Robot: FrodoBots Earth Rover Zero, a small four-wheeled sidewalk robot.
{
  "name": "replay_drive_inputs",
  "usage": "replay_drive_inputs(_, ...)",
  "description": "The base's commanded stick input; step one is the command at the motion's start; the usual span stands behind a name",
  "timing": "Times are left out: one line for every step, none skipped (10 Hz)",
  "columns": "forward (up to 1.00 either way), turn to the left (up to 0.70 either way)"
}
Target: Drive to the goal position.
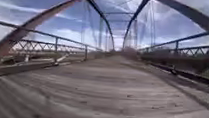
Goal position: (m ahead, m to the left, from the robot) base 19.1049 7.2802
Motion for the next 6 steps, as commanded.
replay_drive_inputs(1.0,-0.26)
replay_drive_inputs(1.0,0.01)
replay_drive_inputs(1.0,0.01)
replay_drive_inputs(1.0,0.01)
replay_drive_inputs(1.0,0.01)
replay_drive_inputs(1.0,0.01)
